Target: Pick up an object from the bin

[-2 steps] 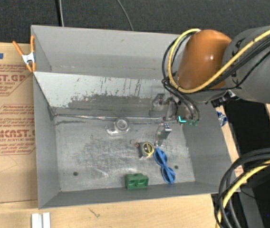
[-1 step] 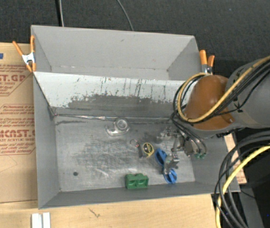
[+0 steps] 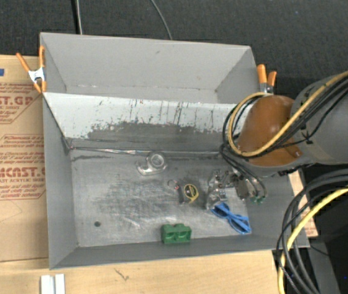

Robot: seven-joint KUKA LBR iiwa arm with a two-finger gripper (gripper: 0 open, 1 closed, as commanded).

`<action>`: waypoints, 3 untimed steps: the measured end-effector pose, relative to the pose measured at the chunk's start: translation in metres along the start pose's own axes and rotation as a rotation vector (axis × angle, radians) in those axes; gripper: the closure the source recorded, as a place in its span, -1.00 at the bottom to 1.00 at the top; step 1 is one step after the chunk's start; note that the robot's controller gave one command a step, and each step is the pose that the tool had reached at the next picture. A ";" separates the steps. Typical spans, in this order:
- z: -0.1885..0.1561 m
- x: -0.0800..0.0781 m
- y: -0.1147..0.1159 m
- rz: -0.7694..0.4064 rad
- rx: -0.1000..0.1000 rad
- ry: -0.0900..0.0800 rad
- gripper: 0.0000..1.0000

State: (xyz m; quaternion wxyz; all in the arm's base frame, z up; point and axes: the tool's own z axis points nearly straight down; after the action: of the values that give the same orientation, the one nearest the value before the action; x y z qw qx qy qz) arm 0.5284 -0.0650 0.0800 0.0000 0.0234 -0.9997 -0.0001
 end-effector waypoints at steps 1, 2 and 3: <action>0.000 0.000 0.000 0.000 0.000 0.000 -1.00; 0.006 0.019 -0.028 -0.111 0.001 -0.017 -1.00; 0.005 0.019 -0.028 -0.110 0.001 -0.016 1.00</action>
Offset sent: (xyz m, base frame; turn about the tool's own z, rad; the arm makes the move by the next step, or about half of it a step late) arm 0.0000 0.0000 0.0000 0.0000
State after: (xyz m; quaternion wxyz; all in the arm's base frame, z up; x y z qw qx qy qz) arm 0.5112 -0.0933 0.0747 -0.0082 0.0785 -0.9969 0.0004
